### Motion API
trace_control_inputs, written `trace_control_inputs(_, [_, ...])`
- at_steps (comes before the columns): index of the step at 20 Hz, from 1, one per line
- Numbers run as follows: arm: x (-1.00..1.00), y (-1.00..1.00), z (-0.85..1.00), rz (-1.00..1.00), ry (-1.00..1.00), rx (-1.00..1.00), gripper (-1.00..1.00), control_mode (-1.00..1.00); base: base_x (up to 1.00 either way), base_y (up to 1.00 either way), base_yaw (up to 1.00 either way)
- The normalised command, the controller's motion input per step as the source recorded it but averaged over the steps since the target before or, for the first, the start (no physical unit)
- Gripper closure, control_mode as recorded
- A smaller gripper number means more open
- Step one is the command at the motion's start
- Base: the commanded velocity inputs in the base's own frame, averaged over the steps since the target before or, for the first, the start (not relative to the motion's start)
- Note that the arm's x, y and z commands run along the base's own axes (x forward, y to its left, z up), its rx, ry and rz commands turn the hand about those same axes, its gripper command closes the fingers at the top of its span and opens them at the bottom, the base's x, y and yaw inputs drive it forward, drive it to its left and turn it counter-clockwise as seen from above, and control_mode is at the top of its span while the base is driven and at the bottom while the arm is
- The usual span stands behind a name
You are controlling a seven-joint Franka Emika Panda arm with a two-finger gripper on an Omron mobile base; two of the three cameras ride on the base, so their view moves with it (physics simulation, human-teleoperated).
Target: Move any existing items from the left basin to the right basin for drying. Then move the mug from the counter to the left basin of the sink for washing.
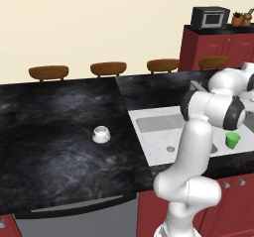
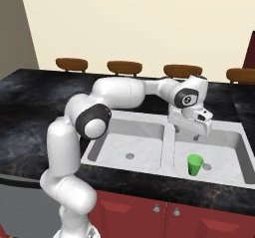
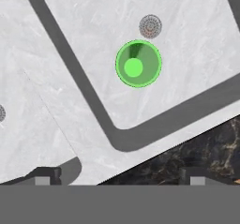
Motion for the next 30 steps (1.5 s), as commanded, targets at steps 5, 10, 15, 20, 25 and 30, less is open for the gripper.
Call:
trace_control_inputs(5, [-0.31, 0.61, 0.14, 0.00, 0.09, 0.00, -1.00, -1.00, 0.00, 0.00, 0.00])
trace_control_inputs(10, [-0.29, 0.64, 0.08, 0.00, 0.09, 0.00, -1.00, -1.00, 0.00, 0.00, 0.00])
trace_control_inputs(15, [-0.23, 0.63, 0.02, 0.00, 0.06, 0.00, -1.00, -1.00, 0.00, 0.00, 0.00])
trace_control_inputs(20, [-0.16, 0.66, 0.00, 0.00, 0.02, 0.00, -1.00, -1.00, 0.00, 0.00, 0.00])
trace_control_inputs(25, [-0.17, 0.68, 0.00, 0.00, 0.00, 0.00, -1.00, -1.00, 0.00, 0.00, 0.00])
trace_control_inputs(30, [-0.17, 0.66, 0.03, 0.01, 0.00, 0.00, -1.00, -1.00, 0.00, 0.00, 0.00])
